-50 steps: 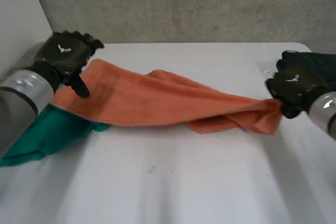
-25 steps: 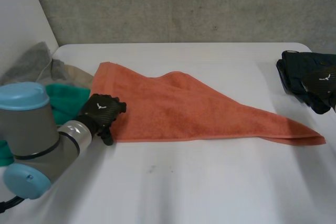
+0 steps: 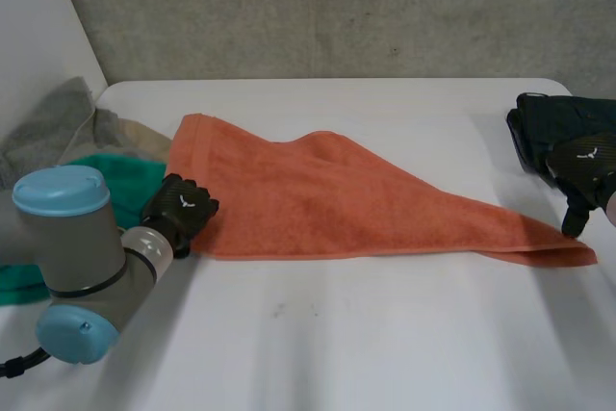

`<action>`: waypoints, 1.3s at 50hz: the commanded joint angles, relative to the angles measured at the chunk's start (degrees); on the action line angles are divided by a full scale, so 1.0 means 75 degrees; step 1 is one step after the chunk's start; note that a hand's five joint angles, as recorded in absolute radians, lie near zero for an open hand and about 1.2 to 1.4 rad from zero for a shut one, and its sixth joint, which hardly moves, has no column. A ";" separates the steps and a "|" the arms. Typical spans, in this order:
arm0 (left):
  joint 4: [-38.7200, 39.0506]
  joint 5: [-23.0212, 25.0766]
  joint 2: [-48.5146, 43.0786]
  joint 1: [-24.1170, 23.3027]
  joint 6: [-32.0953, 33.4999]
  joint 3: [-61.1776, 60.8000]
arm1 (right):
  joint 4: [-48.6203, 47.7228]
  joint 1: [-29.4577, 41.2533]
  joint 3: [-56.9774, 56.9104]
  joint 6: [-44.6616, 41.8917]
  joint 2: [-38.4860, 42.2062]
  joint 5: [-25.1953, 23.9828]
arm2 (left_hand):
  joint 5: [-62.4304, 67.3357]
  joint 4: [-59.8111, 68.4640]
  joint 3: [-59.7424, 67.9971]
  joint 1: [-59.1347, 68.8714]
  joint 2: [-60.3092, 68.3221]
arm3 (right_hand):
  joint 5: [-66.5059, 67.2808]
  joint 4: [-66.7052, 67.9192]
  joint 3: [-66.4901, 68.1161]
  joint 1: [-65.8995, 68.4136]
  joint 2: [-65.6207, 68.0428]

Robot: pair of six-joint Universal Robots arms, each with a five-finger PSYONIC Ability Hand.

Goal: Fold the laundry.

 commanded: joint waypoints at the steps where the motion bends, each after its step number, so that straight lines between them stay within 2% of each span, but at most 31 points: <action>1: 0.0194 -0.0011 0.0066 -0.0035 -0.0118 0.0163 | 0.0063 0.0030 0.0107 0.0627 0.0000 -0.0047 | 0.3731 0.3672 0.3697 0.3354 0.3581 | -0.1302 -0.1297 -0.1297 -0.0909 -0.1261; 6: 0.0241 -0.0128 0.0382 -0.0187 -0.0270 0.0280 | 0.0168 0.0006 0.0189 0.1155 -0.0011 -0.0281 | 0.3731 0.3672 0.3697 0.3354 0.3581 | -0.1302 -0.1297 -0.1297 -0.0909 -0.1261; 9: 0.0194 -0.0199 0.0815 -0.0433 -0.0867 0.0468 | 0.0367 0.0018 0.0283 0.1611 -0.0093 -0.0538 | 0.3731 0.3672 0.3697 0.3354 0.3581 | -0.1302 -0.1297 -0.1297 -0.0909 -0.1261; 12: -0.0051 -0.0281 0.1190 -0.0691 -0.1663 0.0784 | 0.0520 0.0205 0.0447 0.2722 -0.0199 -0.0878 | 0.3731 0.3672 0.3697 0.3354 0.3581 | -0.1302 -0.1297 -0.1297 -0.0909 -0.1261; 14: -0.0471 -0.0339 0.1517 -0.0784 -0.2154 0.1099 | 0.0497 0.0625 0.0622 0.3914 -0.0292 -0.1147 | 0.3731 0.3672 0.3697 0.3354 0.3581 | -0.1302 -0.1297 -0.1297 -0.0909 -0.1261; 18: -0.1291 -0.0351 0.1893 -0.0890 -0.2800 0.1708 | 0.0264 0.1340 0.0857 0.5404 -0.0281 -0.1394 | 0.3731 0.3672 0.3697 0.3354 0.3581 | -0.1302 -0.1297 -0.1297 -0.0909 -0.1261; 24: -0.1926 -0.0386 0.2140 -0.0949 -0.3376 0.2565 | -0.0873 0.2372 0.0998 0.6604 -0.0176 -0.1313 | 0.3731 0.3672 0.3697 0.3354 0.3581 | -0.1302 -0.1297 -0.1297 -0.0909 -0.1261; 26: -0.2008 -0.0398 0.2257 -0.0961 -0.3586 0.2857 | -0.1375 0.2805 0.0975 0.6803 0.0057 -0.1068 | 0.3731 0.3672 0.3697 0.3354 0.3581 | -0.1302 -0.1297 -0.1297 -0.0909 -0.1261; 29: -0.2021 -0.0410 0.2398 -0.0961 -0.3809 0.3081 | -0.1822 0.3146 0.0916 0.6816 0.0386 -0.0623 | 0.3731 0.3672 0.3697 0.3354 0.3581 | -0.1302 -0.1297 -0.1297 -0.0909 -0.1261; 34: -0.2021 -0.0457 0.2819 -0.0937 -0.4278 0.3397 | -0.2595 0.3393 0.0496 0.6734 0.1065 0.0805 | 0.3731 0.3672 0.3697 0.3354 0.3581 | -0.1302 -0.1297 -0.1297 -0.0909 -0.1261; 39: -0.1997 -0.0468 0.3183 -0.0914 -0.4431 0.3480 | -0.2562 0.3335 -0.0079 0.6477 0.1640 0.1429 | 0.3731 0.3672 0.3697 0.3354 0.3581 | -0.0709 -0.0704 -0.0704 -0.0316 -0.0668; 44: -0.1974 -0.0457 0.3441 -0.0844 -0.4455 0.3527 | -0.2141 0.3171 -0.0279 0.5903 0.1688 0.1418 | 0.3731 0.3672 0.3697 0.3354 0.3581 | 0.1398 0.1403 0.1403 0.1791 0.1438; 48: -0.1962 -0.0457 0.3511 -0.0773 -0.4443 0.3527 | -0.1964 0.2305 -0.0349 0.5504 0.1618 0.1360 | 0.3731 0.3672 0.3697 0.3354 0.3581 | 0.3391 0.3396 0.3396 0.3784 0.3431; 52: -0.1974 -0.0457 0.3523 -0.0609 -0.4443 0.3515 | -0.1813 0.1578 -0.0548 0.5235 0.1652 0.0892 | 0.3731 0.3672 0.3697 0.3354 0.3581 | 0.8019 0.8024 0.8024 0.8412 0.8060; 53: -0.1985 -0.0468 0.3523 -0.0563 -0.4443 0.3492 | -0.1568 0.1356 -0.0688 0.5130 0.1745 0.0566 | 0.3731 0.3672 0.3697 0.3354 0.3581 | 0.8031 0.8036 0.8036 0.8424 0.8072; 57: -0.1974 -0.0468 0.3500 -0.0527 -0.4443 0.3410 | -0.0469 0.0841 -0.1133 0.4709 0.1887 -0.0057 | 0.3731 0.3672 0.3697 0.3354 0.3581 | 0.8031 0.8037 0.8037 0.8424 0.8072; 63: -0.2009 -0.0445 0.3430 -0.0282 -0.4419 0.3176 | 0.1162 0.0358 -0.1813 0.3444 0.0998 -0.0270 | 0.3731 0.3672 0.3697 0.3354 0.3581 | 0.8031 0.8037 0.8037 0.8424 0.8072; 65: -0.2020 -0.0422 0.3395 -0.0153 -0.4396 0.3001 | 0.1933 0.0335 -0.2047 0.2405 0.0403 -0.0258 | 0.3731 0.3672 0.3697 0.3354 0.3581 | 0.8031 0.8037 0.8037 0.8424 0.8072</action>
